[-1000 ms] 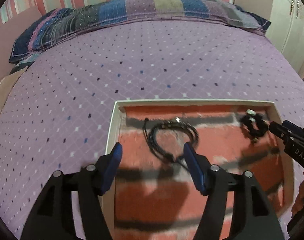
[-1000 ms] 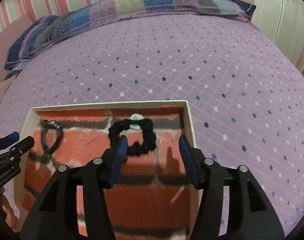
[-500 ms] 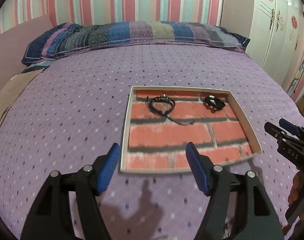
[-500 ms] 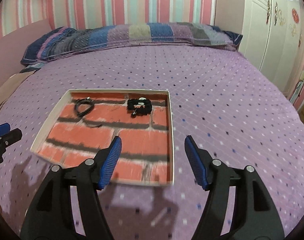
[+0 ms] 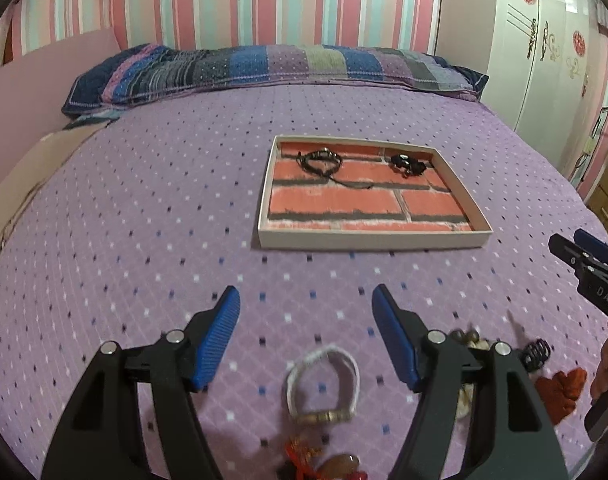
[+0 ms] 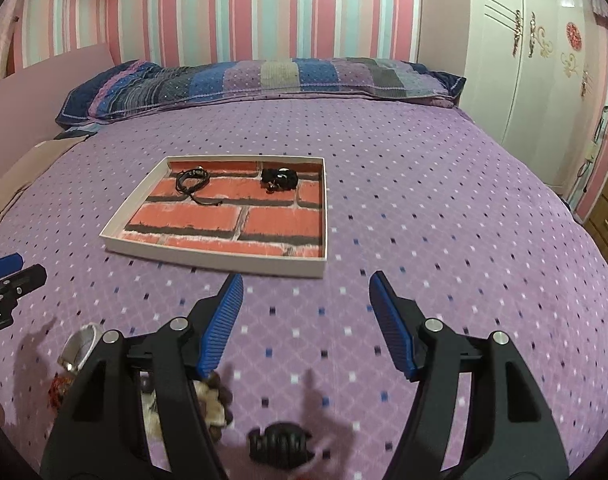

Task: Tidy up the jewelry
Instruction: 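Move both open grippers back toward the remaining jewelry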

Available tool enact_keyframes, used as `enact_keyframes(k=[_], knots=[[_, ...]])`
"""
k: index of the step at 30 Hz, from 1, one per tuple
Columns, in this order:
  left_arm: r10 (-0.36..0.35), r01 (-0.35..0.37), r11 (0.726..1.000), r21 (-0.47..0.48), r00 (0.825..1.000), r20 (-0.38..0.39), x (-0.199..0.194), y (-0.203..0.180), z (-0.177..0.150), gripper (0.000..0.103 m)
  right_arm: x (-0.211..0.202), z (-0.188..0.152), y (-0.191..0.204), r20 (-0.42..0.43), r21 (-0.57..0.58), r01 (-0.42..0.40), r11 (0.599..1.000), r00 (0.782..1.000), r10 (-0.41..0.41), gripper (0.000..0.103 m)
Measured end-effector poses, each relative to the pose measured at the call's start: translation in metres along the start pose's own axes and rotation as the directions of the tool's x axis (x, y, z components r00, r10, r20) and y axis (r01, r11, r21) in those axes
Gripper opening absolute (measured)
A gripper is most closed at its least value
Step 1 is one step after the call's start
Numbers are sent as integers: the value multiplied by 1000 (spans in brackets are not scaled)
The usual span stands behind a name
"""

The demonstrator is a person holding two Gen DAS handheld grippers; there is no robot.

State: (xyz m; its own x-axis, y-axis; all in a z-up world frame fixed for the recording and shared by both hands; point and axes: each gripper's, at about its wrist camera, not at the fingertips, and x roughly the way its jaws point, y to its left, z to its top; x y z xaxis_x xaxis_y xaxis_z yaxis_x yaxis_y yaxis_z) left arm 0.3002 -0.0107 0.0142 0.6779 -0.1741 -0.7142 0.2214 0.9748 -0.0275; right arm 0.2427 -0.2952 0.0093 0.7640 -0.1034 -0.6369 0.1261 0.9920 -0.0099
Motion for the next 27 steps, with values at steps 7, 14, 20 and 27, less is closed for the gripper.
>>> enact_keyframes(k=[7, 14, 20, 27], knots=[[-6, 7, 999, -39, 1000, 6, -25, 16, -15, 68, -25, -18, -3, 16, 20, 4, 1000, 1000, -4, 70], [49, -47, 998, -42, 998, 50, -50, 28, -37, 83, -49, -38, -11, 40, 35, 13, 999, 999, -15, 75], [30, -25, 997, -68, 997, 71, -68, 31, -66, 85, -71, -72, -29, 53, 77, 34, 996, 998, -38, 83], [17, -10, 997, -78, 997, 79, -78, 26, -109, 88, -78, -122, -40, 37, 103, 67, 992, 997, -71, 83]])
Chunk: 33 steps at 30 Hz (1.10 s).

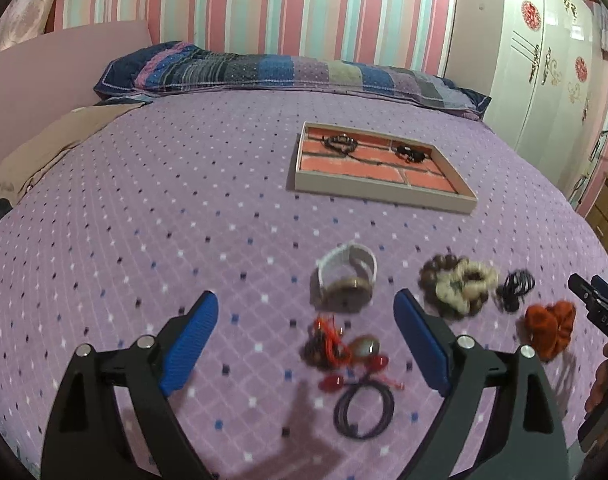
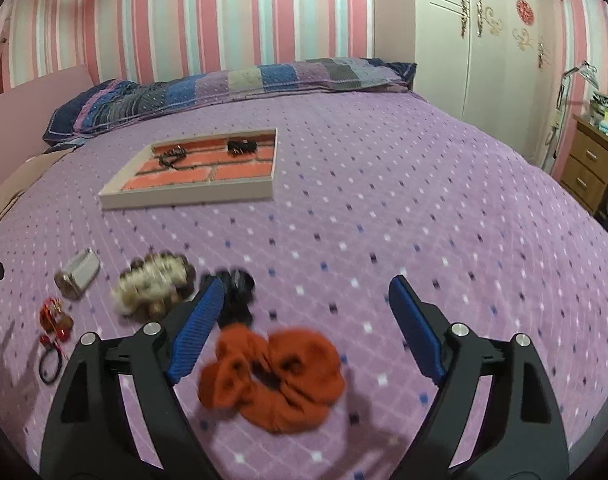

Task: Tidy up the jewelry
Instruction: 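Move both open grippers back toward the remaining jewelry, then close right gripper on orange scrunchie while left gripper grasps black hair tie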

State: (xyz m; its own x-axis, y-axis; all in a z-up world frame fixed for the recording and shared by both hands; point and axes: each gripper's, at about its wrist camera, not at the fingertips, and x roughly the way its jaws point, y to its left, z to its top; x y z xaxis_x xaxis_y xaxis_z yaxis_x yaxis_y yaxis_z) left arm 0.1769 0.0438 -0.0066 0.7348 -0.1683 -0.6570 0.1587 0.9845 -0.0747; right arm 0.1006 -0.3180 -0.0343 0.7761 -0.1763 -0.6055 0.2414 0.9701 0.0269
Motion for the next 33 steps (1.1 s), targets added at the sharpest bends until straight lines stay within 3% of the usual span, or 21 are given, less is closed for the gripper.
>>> enact_keyframes(k=[7, 15, 33], knots=[[-12, 12, 1000, 17, 1000, -23, 0, -6, -45, 88, -3, -31, -13, -25, 26, 23, 999, 999, -23, 83], [-5, 5, 1000, -3, 998, -70, 19, 0, -70, 88, -1, -43, -18, -18, 18, 46, 999, 999, -46, 83], [-44, 43, 999, -9, 992, -119, 35, -3, -82, 87, 19, -53, -17, -52, 18, 41, 999, 998, -40, 83]])
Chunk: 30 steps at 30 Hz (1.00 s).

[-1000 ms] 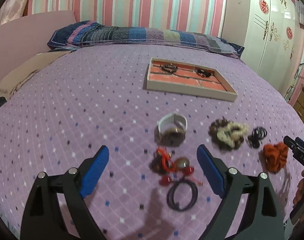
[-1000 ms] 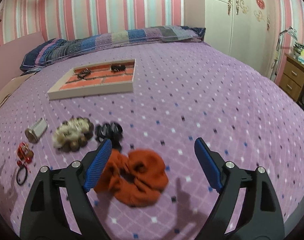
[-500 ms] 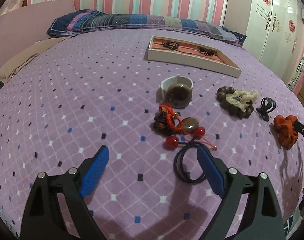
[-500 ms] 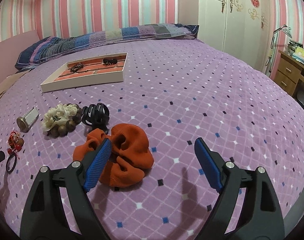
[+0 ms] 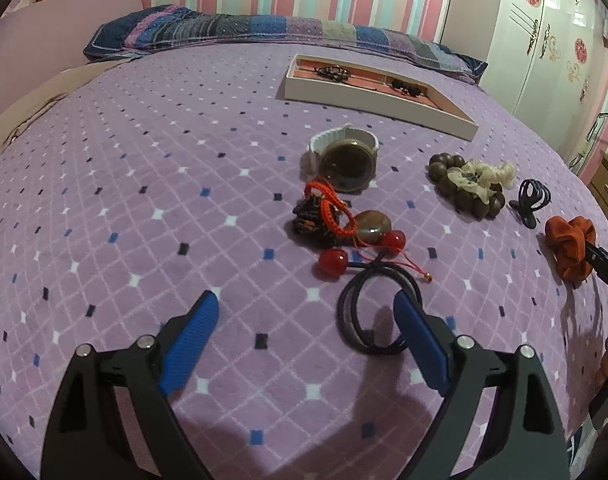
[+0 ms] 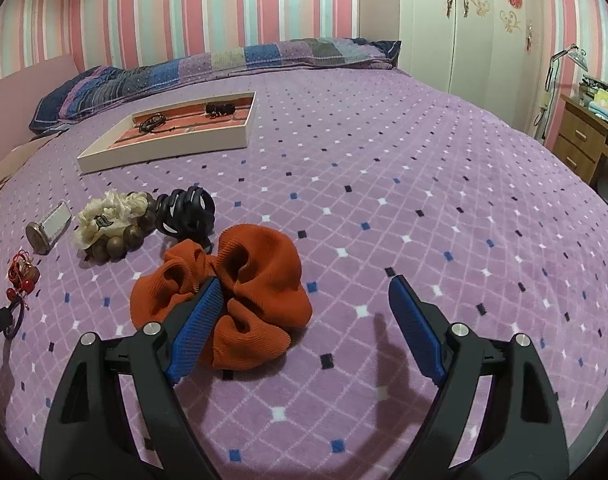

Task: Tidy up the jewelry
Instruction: 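Close right gripper on orange scrunchie while left gripper grasps black hair tie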

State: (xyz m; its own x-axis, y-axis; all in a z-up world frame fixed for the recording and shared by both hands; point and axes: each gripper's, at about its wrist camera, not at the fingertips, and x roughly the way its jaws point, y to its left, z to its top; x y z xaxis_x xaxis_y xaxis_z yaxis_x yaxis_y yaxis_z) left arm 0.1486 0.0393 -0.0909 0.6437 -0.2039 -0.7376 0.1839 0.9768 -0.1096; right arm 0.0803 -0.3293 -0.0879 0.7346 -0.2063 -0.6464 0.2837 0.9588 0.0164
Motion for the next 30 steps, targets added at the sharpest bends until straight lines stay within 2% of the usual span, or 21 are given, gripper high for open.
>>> enact_keyframes(k=[5, 9, 12, 15, 16, 19, 30], knots=[[-2, 2, 1000, 9, 1000, -3, 2, -2, -1, 87, 9, -2, 0, -15, 2, -9, 1000, 1000, 9, 82], [3, -3, 1000, 11, 1000, -10, 4, -3, -1, 82, 13, -4, 1, -26, 1, -20, 1000, 999, 20, 74], [-5, 6, 1000, 18, 1000, -8, 3, -3, -1, 72, 15, -5, 3, -33, -1, -36, 999, 999, 36, 66], [-14, 14, 999, 29, 1000, -7, 2, -5, -2, 69, 16, -6, 5, -37, -7, -49, 999, 998, 49, 57], [-19, 19, 999, 34, 1000, -9, 2, -6, -3, 62, 16, -7, 7, -38, -10, -53, 999, 998, 53, 53], [-32, 32, 999, 44, 999, -14, 1, -9, -3, 54, 16, -8, 11, -38, -27, -62, 998, 997, 61, 46], [-61, 63, 997, 52, 998, -33, 2, -18, -1, 32, 15, -9, 13, -35, -22, -75, 997, 997, 74, 40]])
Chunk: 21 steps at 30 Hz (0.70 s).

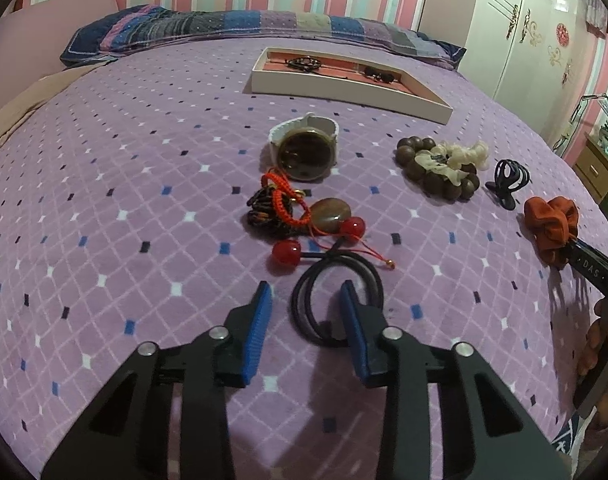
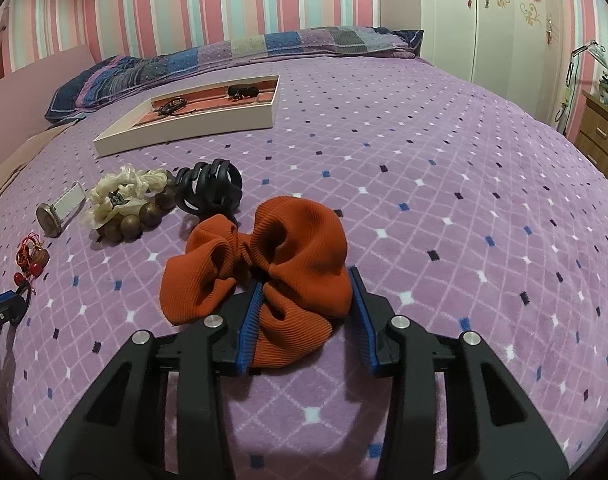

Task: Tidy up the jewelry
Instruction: 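Close right gripper on orange scrunchie while left gripper grasps black hair tie, then lift the orange scrunchie with right gripper while left lifts the hair tie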

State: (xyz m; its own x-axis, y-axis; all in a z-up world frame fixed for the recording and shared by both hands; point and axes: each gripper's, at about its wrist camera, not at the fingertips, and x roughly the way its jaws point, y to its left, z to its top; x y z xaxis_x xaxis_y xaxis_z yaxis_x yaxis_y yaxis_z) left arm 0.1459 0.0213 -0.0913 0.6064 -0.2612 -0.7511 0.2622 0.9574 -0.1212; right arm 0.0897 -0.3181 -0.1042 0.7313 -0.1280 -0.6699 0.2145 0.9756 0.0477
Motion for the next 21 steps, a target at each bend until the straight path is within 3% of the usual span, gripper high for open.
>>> enact_keyframes(k=[3, 10, 21], knots=[[-13, 13, 1000, 3, 1000, -9, 1, -3, 3, 21, -1, 0, 0, 0, 2, -5, 1000, 1000, 5, 39], [-8, 8, 1000, 21, 1000, -13, 1, -10, 5, 9, -3, 0, 1, 6, 1, -20, 1000, 1000, 20, 30], [-3, 2, 1000, 29, 1000, 3, -4, -11, 5, 4, -7, 2, 3, 21, -4, -37, 999, 999, 37, 21]])
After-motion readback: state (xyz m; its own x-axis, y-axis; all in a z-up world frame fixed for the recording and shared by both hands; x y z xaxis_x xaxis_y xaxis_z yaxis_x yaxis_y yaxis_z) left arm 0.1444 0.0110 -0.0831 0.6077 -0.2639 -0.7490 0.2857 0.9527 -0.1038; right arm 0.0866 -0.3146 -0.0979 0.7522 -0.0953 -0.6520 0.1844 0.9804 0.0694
